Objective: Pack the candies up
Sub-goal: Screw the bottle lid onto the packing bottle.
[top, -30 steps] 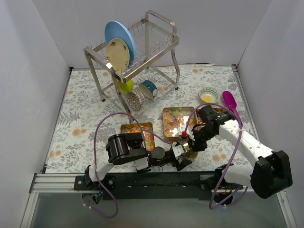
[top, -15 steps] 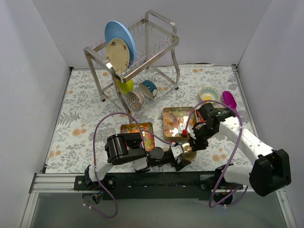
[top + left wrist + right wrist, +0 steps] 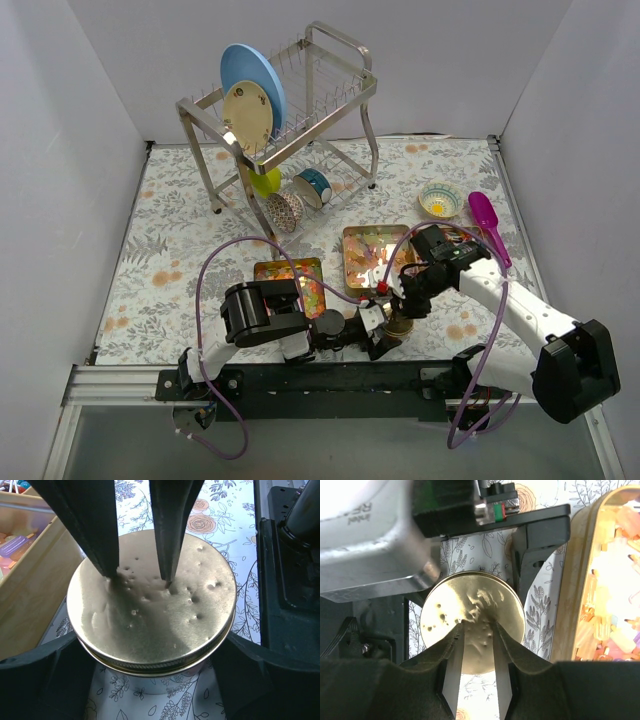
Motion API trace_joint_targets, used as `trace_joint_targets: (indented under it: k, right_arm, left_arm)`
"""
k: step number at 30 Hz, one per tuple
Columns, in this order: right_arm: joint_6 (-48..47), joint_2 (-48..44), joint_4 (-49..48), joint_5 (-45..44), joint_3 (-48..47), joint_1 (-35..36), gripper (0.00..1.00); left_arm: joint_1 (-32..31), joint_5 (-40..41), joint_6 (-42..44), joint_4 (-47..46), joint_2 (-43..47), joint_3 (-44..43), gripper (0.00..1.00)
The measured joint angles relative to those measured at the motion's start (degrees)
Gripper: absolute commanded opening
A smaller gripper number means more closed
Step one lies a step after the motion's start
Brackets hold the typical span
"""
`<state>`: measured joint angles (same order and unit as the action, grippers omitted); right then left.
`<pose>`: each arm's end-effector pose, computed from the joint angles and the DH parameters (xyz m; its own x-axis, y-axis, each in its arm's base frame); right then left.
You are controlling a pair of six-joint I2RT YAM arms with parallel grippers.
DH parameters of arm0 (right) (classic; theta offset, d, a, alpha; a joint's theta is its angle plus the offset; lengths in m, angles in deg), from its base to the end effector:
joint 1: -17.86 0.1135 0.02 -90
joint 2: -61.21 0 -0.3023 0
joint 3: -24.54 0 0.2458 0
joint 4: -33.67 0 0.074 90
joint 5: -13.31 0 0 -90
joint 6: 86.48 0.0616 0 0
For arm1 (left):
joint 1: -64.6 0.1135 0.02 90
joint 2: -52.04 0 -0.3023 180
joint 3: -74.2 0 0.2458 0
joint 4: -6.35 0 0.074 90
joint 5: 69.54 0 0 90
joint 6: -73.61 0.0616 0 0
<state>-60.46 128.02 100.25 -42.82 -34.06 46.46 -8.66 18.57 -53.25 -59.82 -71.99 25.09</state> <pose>0.1390 0.1149 0.2355 0.1009 -0.7948 -0.5984 -0.9920 -0.1260 0.0002 0.1096 -0.3713 0.1061 -0.6148 -0.0374 -0.7878 0.7470 0.2927 -0.5969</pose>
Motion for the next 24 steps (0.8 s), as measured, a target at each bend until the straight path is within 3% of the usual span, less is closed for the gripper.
trace_joint_targets:
  k: [2, 3, 4, 10, 17, 24]
  right_arm:
    - [0.81, -0.24, 0.66, -0.87, -0.5, -0.46, 0.7]
    - [0.85, -0.26, 1.51, -1.14, -1.07, -0.96, 0.74]
    - [0.63, -0.22, 2.69, -1.16, -1.92, -2.01, 0.96]
    - [-6.62, 5.01, 11.85, 0.02, -12.66, -6.03, 0.98]
    - [-13.86, 11.37, 17.66, 2.38, -13.14, -5.92, 0.98]
    - [-16.98, 12.09, 18.38, 2.95, -12.09, -2.6, 0.98]
  left_arm:
    - [0.0, 0.02, -0.02, -0.02, 0.0, 0.0, 0.0]
    - [0.0, 0.02, -0.02, 0.0, 0.0, 0.0, 0.0]
    - [0.0, 0.02, -0.02, -0.02, 0.0, 0.0, 0.0]
    - [0.0, 0.02, -0.04, -0.02, 0.0, 0.02, 0.0]
    - [0.0, 0.0, -0.04, -0.02, 0.0, 0.07, 0.0]
    - [0.0, 0.02, -0.04, -0.07, 0.0, 0.13, 0.0]
